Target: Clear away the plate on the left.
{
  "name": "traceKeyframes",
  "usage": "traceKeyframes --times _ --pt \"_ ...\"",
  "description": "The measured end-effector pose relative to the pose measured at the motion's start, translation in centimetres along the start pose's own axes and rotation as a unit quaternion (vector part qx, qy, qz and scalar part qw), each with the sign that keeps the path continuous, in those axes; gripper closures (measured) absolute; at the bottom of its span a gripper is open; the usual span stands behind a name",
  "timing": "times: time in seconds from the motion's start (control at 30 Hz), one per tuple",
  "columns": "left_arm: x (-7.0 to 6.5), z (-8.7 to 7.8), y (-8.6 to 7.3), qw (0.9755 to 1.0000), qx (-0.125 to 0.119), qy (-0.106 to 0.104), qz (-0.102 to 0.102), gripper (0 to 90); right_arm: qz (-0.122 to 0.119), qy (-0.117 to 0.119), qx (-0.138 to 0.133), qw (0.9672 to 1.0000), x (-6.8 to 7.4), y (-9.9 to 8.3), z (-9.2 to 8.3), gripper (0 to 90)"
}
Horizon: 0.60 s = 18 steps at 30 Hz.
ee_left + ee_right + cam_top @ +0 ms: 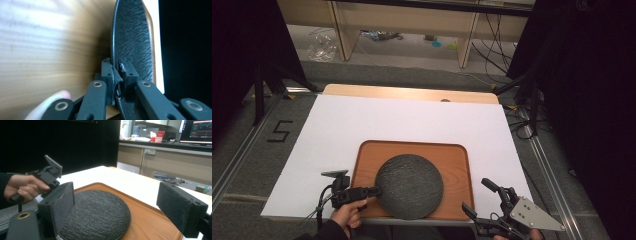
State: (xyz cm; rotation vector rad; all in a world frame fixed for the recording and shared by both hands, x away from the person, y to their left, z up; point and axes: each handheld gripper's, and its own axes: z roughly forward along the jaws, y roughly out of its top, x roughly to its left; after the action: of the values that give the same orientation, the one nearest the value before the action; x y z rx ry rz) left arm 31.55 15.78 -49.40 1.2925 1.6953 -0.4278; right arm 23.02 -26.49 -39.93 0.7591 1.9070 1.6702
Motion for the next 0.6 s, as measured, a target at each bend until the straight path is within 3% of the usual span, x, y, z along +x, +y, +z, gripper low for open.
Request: traceKeyframes --times 0.6 --pt "0.0 -0.1 -1.7 0.9993 0.021 0.030 -0.001 78.2 -0.010 0.003 0.000 1.0000 -0.1 0.0 0.1 15.8"
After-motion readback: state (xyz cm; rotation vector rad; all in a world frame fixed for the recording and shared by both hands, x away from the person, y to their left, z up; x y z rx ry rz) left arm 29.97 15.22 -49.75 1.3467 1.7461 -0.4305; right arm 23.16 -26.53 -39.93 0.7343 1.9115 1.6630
